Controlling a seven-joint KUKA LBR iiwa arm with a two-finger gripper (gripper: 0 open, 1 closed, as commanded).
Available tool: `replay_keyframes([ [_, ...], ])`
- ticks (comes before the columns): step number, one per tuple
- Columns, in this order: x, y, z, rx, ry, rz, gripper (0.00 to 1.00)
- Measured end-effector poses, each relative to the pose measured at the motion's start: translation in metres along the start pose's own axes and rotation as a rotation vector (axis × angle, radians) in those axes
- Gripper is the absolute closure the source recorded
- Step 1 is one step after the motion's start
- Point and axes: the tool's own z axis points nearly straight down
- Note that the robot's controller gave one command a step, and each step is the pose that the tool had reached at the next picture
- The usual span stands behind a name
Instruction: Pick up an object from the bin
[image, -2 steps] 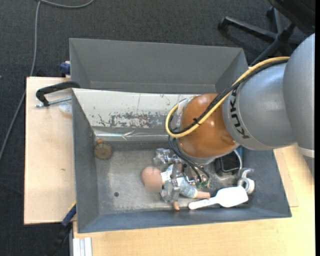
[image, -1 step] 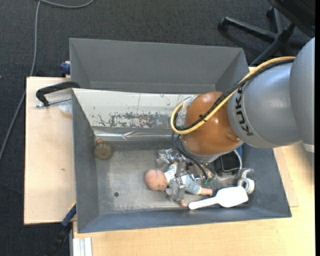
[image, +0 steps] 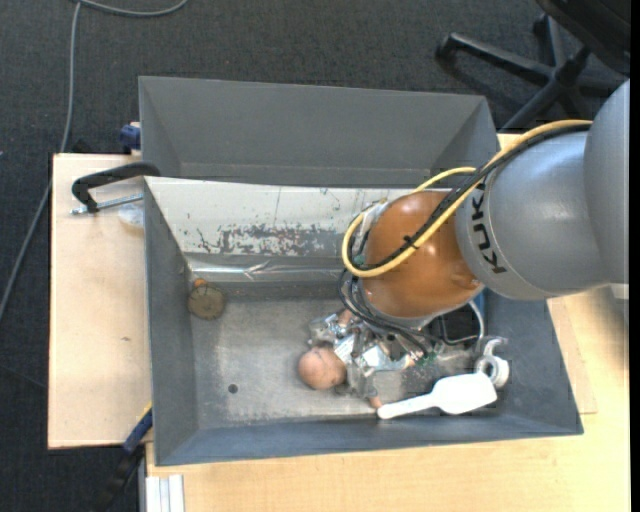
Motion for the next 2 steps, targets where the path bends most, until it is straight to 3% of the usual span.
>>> replay_keyframes([
  [2,0.0,0.0,0.0,-0.001,0.0,0.0,1.0],
])
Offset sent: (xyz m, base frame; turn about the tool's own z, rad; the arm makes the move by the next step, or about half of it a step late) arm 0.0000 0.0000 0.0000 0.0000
